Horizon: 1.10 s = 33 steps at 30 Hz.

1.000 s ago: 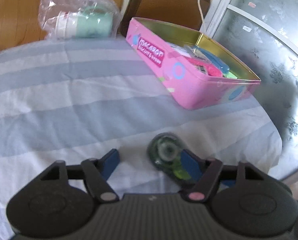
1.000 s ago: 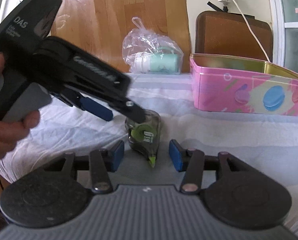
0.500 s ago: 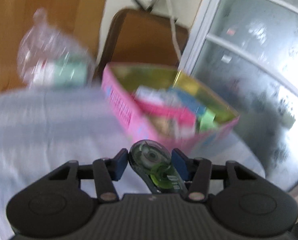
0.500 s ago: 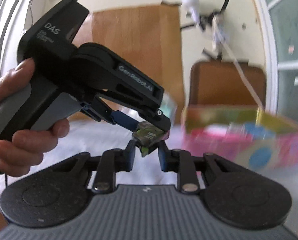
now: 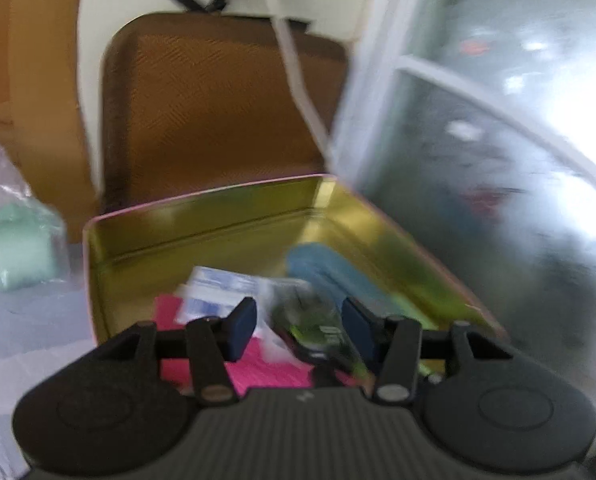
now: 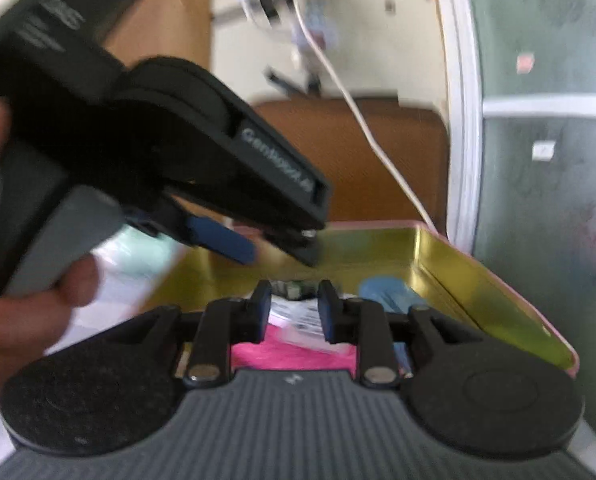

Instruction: Organize soft objects

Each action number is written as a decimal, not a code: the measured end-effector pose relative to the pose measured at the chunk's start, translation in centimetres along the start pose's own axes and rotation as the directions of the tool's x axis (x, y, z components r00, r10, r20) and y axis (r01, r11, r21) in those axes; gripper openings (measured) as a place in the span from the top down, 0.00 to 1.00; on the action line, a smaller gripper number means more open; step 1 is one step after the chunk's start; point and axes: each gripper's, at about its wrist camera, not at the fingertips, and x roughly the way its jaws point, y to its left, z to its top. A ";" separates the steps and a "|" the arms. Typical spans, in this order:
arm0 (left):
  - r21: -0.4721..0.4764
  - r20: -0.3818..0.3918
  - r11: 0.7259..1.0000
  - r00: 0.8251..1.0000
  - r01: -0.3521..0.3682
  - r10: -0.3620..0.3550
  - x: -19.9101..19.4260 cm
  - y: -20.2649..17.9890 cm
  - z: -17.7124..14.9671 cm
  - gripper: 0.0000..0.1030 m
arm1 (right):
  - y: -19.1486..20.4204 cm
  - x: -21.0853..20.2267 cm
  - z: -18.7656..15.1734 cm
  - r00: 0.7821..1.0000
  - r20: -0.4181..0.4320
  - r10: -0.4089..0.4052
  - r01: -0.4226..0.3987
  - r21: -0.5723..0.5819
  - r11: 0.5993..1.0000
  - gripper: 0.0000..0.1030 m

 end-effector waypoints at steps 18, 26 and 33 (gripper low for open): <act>0.140 0.069 0.949 0.959 -0.282 0.275 -6.2 0.6 -5.9 0.18 | 2.2 -11.4 -3.4 0.986 0.166 0.025 -0.070 0.269 0.961 0.70; 0.178 0.208 0.924 0.931 -0.339 0.301 -13.4 -0.4 -9.9 0.00 | 4.4 -15.0 -3.5 0.987 0.144 0.076 -0.120 0.329 0.937 0.64; 0.167 0.203 0.917 0.923 -0.362 0.328 -17.7 0.0 -12.9 0.00 | 6.1 -17.2 -3.1 0.982 0.130 0.138 -0.176 0.366 0.914 0.54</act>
